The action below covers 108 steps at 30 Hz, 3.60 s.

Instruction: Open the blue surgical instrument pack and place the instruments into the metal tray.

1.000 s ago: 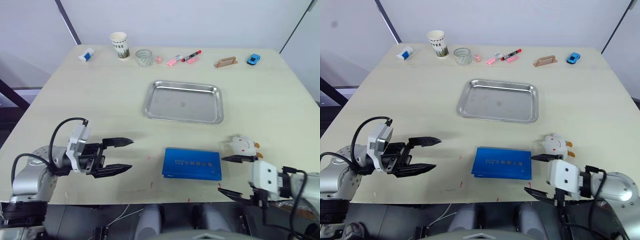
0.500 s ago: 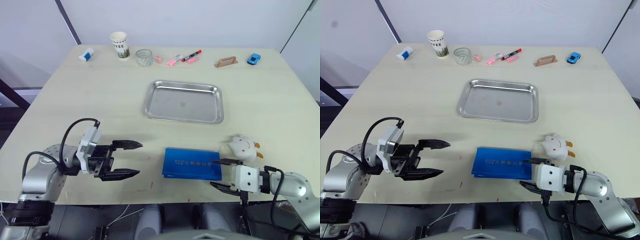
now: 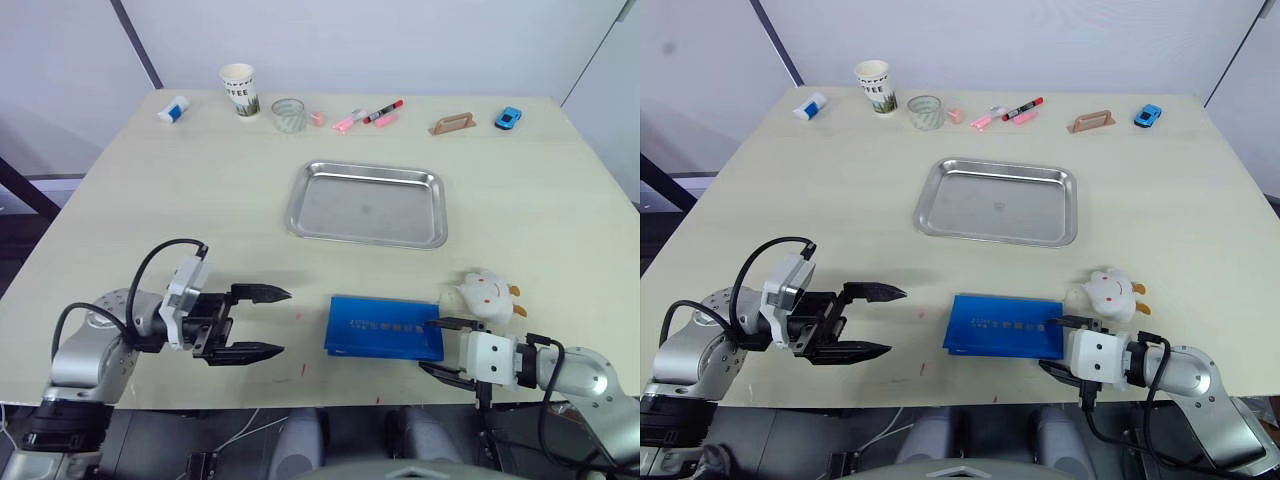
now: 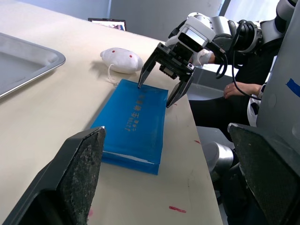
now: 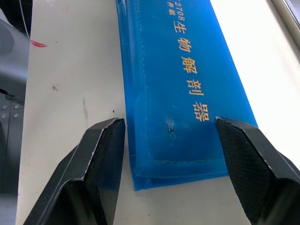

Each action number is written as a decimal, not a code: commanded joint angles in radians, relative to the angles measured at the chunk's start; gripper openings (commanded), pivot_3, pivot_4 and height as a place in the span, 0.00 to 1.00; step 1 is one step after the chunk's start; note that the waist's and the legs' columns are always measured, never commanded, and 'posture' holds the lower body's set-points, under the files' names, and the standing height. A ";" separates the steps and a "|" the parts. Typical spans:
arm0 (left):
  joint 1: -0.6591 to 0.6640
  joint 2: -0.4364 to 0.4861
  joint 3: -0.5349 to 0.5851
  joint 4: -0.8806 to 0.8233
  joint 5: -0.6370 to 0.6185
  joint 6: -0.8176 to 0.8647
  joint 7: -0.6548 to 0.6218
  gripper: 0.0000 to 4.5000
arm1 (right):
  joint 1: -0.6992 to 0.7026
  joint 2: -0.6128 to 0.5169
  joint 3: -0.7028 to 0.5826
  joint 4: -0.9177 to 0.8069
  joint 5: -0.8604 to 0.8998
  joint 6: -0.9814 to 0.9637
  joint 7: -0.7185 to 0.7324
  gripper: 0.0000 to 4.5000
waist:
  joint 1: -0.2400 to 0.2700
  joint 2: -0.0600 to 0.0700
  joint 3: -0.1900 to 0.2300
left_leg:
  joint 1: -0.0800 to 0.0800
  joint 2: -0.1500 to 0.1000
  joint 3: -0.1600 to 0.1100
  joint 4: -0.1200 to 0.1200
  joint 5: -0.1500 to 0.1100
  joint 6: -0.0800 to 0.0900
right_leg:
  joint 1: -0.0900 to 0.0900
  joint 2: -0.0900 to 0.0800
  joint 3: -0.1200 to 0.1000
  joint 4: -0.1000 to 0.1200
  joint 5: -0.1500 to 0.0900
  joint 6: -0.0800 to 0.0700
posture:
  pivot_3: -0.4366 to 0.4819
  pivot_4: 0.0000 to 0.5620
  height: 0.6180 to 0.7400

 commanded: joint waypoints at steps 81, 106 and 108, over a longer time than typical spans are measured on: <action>-0.283 -0.389 -0.188 0.311 0.216 -0.293 0.016 0.05 | -0.681 -0.107 0.111 0.280 0.432 0.718 0.391 0.00 | -0.009 0.000 -0.001 | 0.000 0.000 -0.002 0.000 0.000 0.000 | 0.000 0.001 0.000 0.000 0.000 0.000 | 0.48 0.27 1.00; -0.285 -0.339 -0.165 0.325 0.227 -0.374 0.026 0.00 | -0.404 -0.173 -0.299 0.128 0.649 0.763 0.311 0.98 | -0.002 0.000 0.000 | -0.001 0.000 -0.002 0.000 0.000 0.000 | 0.000 0.001 0.000 0.000 0.001 0.000 | 0.48 0.27 1.00; -0.281 -0.332 -0.159 0.321 0.224 -0.370 0.028 0.00 | -0.349 -0.203 -0.357 0.104 0.656 0.761 0.310 0.98 | 0.000 0.000 0.000 | -0.001 0.000 -0.002 0.000 0.000 0.000 | 0.000 0.001 0.000 0.000 0.001 0.000 | 0.48 0.27 1.00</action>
